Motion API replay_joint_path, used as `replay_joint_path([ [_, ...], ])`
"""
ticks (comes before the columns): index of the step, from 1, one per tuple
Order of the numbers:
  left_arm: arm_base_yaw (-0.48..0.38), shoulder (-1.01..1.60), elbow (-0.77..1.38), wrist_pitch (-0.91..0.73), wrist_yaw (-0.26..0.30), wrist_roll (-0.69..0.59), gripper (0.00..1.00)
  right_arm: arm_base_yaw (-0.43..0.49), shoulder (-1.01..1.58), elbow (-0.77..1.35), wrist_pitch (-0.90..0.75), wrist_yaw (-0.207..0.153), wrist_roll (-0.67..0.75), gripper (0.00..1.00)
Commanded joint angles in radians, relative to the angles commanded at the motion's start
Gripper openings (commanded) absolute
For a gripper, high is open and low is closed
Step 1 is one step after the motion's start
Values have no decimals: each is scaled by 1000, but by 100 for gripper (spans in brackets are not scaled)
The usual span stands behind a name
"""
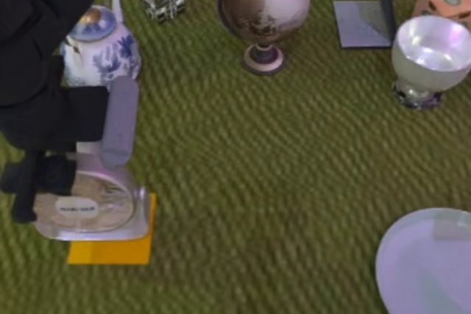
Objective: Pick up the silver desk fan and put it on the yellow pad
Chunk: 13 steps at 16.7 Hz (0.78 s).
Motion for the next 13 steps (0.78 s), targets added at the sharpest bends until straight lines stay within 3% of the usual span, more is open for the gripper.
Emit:
replay_joint_path([
  [13, 4, 23, -116, 139, 0, 4, 0, 0, 0, 0, 0, 0, 0, 100],
])
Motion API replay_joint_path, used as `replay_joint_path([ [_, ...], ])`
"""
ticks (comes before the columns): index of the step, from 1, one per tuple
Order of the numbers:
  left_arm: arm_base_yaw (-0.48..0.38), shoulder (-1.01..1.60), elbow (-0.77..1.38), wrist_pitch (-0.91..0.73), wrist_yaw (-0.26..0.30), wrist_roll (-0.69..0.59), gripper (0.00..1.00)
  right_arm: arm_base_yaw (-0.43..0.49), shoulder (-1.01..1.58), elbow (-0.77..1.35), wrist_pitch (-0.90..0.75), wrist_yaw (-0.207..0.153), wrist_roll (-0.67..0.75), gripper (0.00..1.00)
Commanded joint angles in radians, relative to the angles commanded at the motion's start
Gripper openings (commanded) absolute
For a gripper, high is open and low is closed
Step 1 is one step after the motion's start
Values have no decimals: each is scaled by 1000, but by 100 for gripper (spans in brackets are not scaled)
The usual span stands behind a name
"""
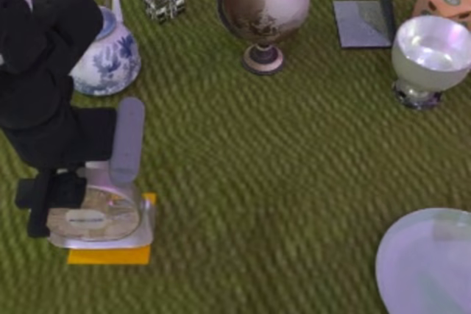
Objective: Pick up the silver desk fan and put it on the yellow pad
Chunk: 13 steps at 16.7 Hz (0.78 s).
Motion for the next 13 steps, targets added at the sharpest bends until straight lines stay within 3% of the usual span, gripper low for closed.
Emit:
replay_joint_path([
  [1, 0, 0, 0, 0, 0, 0, 0, 0, 0, 0, 0, 0, 0, 100],
  [13, 0, 0, 0, 0, 0, 0, 90, 0, 0, 0, 0, 0, 0, 100],
])
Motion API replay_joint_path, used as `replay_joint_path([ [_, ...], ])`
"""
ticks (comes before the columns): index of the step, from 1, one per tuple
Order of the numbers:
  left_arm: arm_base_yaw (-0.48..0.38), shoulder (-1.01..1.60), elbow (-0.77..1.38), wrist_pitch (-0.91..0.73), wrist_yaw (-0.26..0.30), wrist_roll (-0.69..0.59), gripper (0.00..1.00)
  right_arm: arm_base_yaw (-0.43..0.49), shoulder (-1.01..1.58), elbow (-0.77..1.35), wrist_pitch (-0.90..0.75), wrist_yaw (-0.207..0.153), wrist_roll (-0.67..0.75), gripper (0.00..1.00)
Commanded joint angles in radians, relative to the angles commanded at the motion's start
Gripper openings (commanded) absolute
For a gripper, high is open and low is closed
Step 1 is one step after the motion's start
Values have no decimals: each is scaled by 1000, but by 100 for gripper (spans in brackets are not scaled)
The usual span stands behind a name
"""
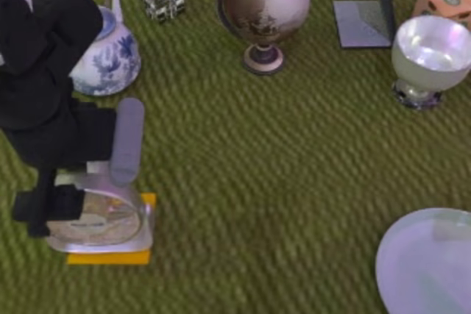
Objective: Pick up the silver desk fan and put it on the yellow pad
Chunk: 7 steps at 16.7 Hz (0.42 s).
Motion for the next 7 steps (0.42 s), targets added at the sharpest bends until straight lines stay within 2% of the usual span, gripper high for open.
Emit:
replay_joint_path([
  [1, 0, 0, 0, 0, 0, 0, 98, 0, 0, 0, 0, 0, 0, 100],
  [2, 0, 0, 0, 0, 0, 0, 100, 0, 0, 0, 0, 0, 0, 100],
  [7, 0, 0, 0, 0, 0, 0, 100, 0, 0, 0, 0, 0, 0, 100],
])
